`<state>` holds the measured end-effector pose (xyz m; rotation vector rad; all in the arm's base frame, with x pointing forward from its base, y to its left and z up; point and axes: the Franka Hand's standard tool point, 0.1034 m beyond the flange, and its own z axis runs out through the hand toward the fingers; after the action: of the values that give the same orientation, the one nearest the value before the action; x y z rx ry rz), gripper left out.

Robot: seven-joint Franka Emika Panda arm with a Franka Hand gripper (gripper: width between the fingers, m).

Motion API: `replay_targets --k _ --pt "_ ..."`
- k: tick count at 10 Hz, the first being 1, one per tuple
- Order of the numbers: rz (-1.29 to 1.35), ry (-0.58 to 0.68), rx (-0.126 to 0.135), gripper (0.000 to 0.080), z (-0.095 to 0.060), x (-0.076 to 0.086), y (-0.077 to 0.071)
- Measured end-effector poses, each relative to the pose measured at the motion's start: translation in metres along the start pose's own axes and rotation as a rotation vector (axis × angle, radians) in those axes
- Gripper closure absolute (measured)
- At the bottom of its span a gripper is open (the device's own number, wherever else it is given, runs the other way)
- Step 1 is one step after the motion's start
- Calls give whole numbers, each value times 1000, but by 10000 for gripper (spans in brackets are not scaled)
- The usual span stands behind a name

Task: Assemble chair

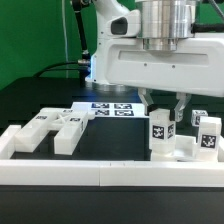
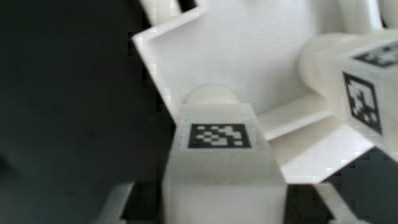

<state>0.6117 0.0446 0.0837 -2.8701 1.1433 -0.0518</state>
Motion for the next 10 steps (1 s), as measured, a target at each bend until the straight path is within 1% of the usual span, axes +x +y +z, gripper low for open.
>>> replay_targets --k 4,5,6,7,8,9,10 --pt "289 -13 -5 509 0 -4 -4" --pt "380 -21 0 509 1 -5 -5" --pt "415 -23 1 509 1 -6 -6" --pt "412 -23 1 436 1 -7 -6" --pt "372 -23 1 436 1 -6 -6" --pt "307 -22 2 254 1 -5 -4" --pt "277 -22 2 254 1 -4 -4"
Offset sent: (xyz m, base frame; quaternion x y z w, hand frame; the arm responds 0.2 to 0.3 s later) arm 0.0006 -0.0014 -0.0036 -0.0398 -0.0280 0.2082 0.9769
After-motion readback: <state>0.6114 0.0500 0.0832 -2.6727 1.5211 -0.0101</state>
